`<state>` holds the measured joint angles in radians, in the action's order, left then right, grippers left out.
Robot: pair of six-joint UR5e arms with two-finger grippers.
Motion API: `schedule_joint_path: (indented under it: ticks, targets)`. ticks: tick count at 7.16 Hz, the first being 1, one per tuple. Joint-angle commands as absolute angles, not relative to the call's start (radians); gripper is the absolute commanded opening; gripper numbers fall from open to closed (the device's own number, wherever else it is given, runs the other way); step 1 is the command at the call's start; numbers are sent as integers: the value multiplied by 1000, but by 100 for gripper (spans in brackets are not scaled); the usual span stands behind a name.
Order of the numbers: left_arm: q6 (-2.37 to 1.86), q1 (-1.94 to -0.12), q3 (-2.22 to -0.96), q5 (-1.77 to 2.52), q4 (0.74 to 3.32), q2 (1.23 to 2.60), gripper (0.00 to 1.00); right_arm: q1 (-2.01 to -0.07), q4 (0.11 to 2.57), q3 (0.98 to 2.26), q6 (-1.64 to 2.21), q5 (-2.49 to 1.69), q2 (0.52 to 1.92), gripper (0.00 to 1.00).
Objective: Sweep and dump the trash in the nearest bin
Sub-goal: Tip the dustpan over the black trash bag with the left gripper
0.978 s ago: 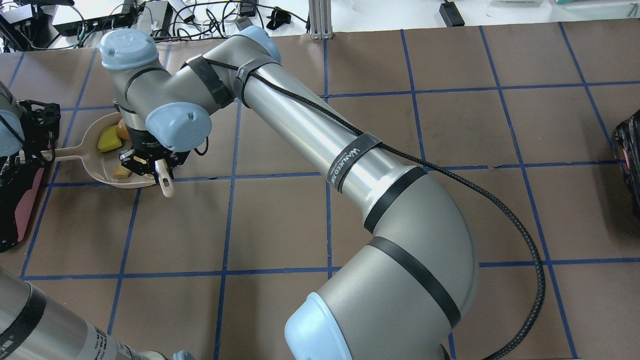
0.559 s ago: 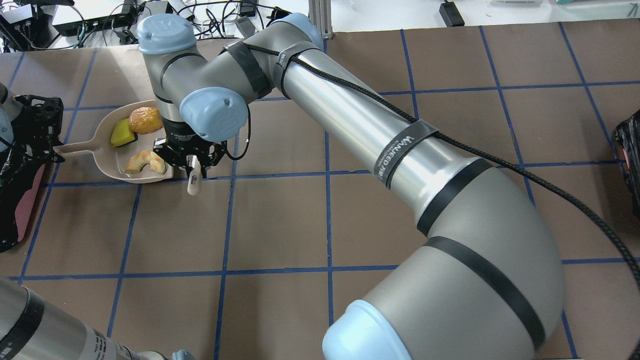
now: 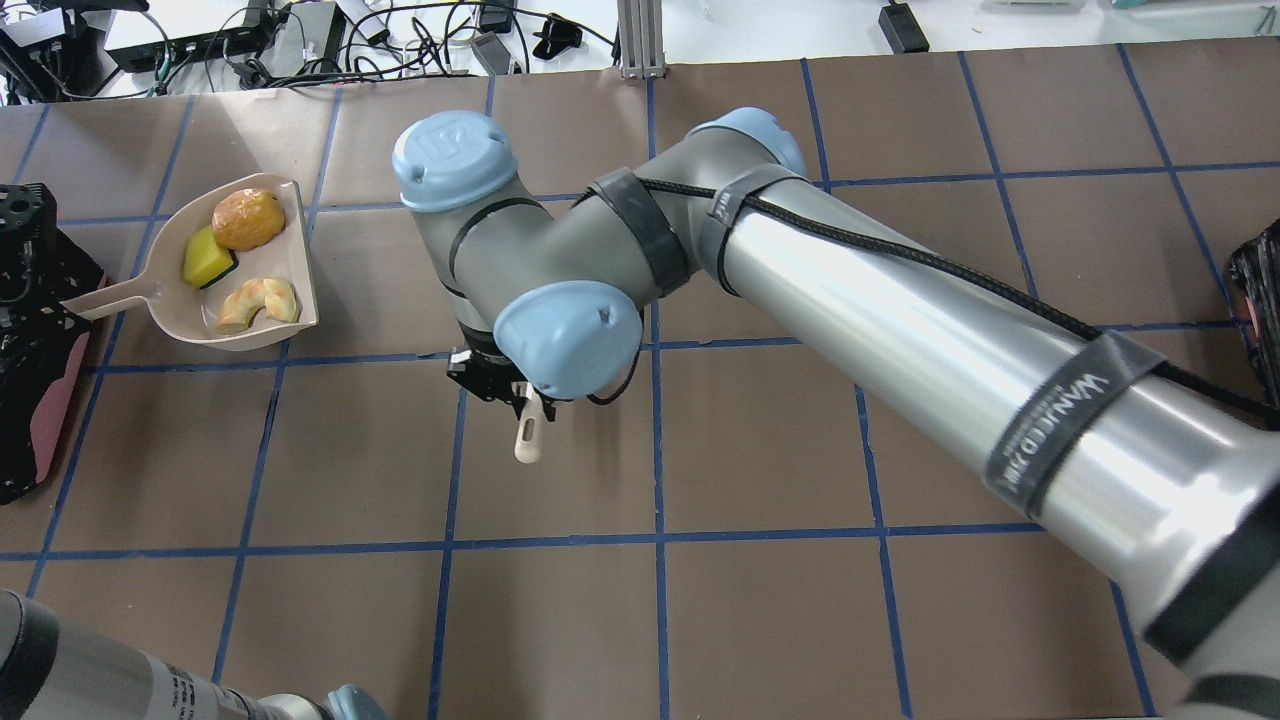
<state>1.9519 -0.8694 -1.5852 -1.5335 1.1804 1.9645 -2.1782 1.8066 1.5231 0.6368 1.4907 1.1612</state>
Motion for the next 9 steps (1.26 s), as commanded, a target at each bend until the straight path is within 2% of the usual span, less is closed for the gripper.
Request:
schedule_joint_path:
  ticks: [1,4,7,9]
  targets:
    - [1950,-789,-1492,-1561,1309,1924,0,-2172,1900,1763,595,1532,1306,0]
    - [1980,-616,-1401,-1581,1373,1890,0,-2172,2024,1897,600,1534,1362,0]
    - [1976,-441,-1320,-1606,1361,1923,0,-2171,2033,1922,597,1534,1373,0]
    - [1965,-391,-1295,-1621,1355,1963,0,-2172,2033,1924,597,1535,1377,0]
